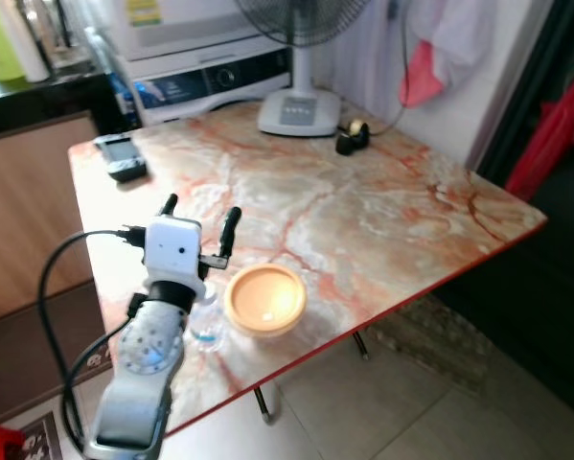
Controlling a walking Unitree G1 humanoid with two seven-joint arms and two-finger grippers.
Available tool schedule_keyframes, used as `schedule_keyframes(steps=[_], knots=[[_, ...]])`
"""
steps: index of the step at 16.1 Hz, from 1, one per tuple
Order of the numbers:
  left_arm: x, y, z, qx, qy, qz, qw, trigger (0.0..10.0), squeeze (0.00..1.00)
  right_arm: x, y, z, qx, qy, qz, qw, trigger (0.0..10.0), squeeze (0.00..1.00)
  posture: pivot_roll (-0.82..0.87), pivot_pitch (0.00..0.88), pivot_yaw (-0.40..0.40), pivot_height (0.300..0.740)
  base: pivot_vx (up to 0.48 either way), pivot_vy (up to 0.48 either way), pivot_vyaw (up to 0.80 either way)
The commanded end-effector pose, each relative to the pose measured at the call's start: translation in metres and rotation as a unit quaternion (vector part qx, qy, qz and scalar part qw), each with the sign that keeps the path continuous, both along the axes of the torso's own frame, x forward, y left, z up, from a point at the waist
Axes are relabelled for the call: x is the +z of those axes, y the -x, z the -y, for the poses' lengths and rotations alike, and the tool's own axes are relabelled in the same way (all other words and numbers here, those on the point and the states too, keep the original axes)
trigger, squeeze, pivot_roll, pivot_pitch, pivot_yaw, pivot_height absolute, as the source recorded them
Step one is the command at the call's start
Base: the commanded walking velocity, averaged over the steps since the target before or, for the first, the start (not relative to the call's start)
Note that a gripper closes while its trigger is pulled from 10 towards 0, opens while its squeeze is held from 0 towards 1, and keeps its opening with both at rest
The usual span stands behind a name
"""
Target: Restocking fridge
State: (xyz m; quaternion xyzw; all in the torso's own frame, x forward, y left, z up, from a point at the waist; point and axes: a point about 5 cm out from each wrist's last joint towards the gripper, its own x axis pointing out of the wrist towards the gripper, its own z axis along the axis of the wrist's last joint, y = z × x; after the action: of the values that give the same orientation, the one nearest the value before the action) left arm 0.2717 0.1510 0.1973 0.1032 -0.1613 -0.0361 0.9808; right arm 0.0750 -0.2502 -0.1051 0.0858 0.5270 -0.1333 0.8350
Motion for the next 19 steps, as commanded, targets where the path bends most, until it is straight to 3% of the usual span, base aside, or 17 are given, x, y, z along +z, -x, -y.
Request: schedule_keyframes(steps=[1, 4, 5, 6, 9, 12, 15, 16, 19], knots=[[0.009, 0.003, 0.010, -0.028, -0.020, -0.026, 0.999, 10.0, 0.00, -0.001, 0.003, -0.003, 0.001, -0.003, -0.006, 1.000, 10.0, 0.00, 0.06, 0.000, 0.009, 0.740, 0.000, 0.000, 0.00], [0.017, -0.001, 0.015, -0.041, 0.001, -0.065, 0.997, 10.0, 0.00, -0.002, 0.003, -0.003, 0.002, -0.004, -0.006, 1.000, 10.0, 0.00, 0.06, 0.000, 0.009, 0.740, 0.000, 0.000, 0.00], [0.021, -0.005, 0.019, -0.062, -0.010, -0.109, 0.992, 10.0, 0.00, -0.002, 0.003, -0.004, 0.002, -0.004, -0.006, 1.000, 10.0, 0.00, 0.07, 0.000, 0.013, 0.740, 0.000, 0.000, 0.00], [0.026, -0.008, 0.022, -0.085, -0.029, -0.181, 0.979, 10.0, 0.00, -0.002, 0.003, -0.005, 0.003, -0.005, -0.007, 1.000, 10.0, 0.00, 0.08, 0.000, 0.020, 0.740, 0.000, 0.000, 0.00], [0.026, -0.016, 0.015, -0.080, -0.051, -0.250, 0.963, 10.0, 0.00, -0.002, 0.002, -0.007, 0.004, -0.006, -0.006, 1.000, 10.0, 0.00, 0.08, 0.000, 0.036, 0.740, 0.000, 0.000, 0.00], [0.008, -0.012, 0.015, -0.100, -0.078, -0.299, 0.946, 10.0, 0.00, -0.003, 0.002, -0.008, 0.001, -0.006, -0.006, 1.000, 10.0, 0.00, 0.06, 0.000, 0.045, 0.740, 0.000, 0.000, 0.00], [0.008, -0.007, 0.017, -0.105, -0.098, -0.321, 0.936, 10.0, 0.00, -0.003, 0.002, -0.008, 0.000, -0.005, -0.008, 1.000, 10.0, 0.00, 0.05, 0.000, 0.048, 0.740, 0.000, 0.000, 0.00], [0.007, -0.003, 0.016, -0.103, -0.101, -0.353, 0.925, 10.0, 0.00, -0.003, 0.003, -0.008, 0.001, -0.004, -0.008, 1.000, 10.0, 0.00, 0.05, 0.000, 0.045, 0.740, 0.000, 0.000, 0.00], [0.010, 0.000, 0.014, -0.091, -0.106, -0.374, 0.917, 10.0, 0.00, -0.003, 0.002, -0.008, 0.003, -0.005, -0.006, 1.000, 10.0, 0.00, 0.05, 0.000, 0.045, 0.740, 0.000, 0.000, 0.00]])
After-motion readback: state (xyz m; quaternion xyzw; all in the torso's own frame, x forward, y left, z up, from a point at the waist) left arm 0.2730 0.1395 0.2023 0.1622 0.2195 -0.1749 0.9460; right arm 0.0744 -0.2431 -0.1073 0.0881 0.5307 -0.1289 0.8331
